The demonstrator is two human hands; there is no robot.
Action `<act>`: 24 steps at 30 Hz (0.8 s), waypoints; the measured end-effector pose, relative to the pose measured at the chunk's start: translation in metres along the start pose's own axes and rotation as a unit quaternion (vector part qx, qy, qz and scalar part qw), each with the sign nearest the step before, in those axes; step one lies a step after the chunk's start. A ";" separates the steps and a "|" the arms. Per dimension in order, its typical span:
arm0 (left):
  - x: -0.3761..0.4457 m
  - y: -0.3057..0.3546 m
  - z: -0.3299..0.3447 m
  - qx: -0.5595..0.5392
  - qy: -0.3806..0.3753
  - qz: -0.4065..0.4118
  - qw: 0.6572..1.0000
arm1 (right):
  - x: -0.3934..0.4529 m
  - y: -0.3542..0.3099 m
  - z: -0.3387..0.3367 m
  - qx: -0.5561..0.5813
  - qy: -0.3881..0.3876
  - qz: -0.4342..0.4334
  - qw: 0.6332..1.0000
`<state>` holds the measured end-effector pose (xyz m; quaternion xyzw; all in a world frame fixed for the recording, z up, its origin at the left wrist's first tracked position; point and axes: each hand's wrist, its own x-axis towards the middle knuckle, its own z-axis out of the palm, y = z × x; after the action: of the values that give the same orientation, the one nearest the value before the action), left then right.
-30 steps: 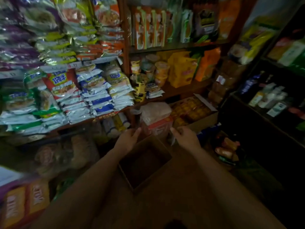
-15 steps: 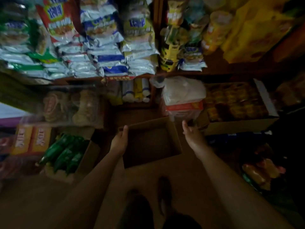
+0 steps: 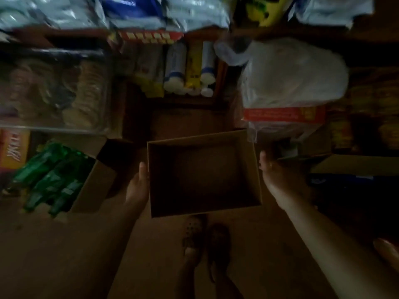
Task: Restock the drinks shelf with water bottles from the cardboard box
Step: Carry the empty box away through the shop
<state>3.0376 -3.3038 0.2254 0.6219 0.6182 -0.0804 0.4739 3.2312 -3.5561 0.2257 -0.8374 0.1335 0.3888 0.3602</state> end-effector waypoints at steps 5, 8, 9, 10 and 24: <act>0.065 -0.021 0.020 0.027 0.012 0.027 0.999 | 0.060 0.020 0.018 0.016 0.038 0.007 0.999; 0.093 -0.035 0.033 0.052 0.025 0.039 0.998 | 0.089 0.030 0.028 0.031 0.062 0.001 0.998; 0.100 -0.040 0.036 0.052 0.029 0.036 0.998 | 0.097 0.034 0.032 0.031 0.069 -0.001 0.997; 0.106 -0.045 0.040 0.050 0.036 0.032 0.998 | 0.104 0.037 0.035 0.029 0.075 -0.002 0.997; 0.165 -0.103 0.066 -0.058 0.004 0.019 0.998 | 0.167 0.080 0.069 0.050 0.113 0.039 0.992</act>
<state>3.0194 -3.2567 0.0261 0.6055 0.6116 -0.0331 0.5081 3.2632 -3.5542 0.0301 -0.8510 0.2250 0.2982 0.3692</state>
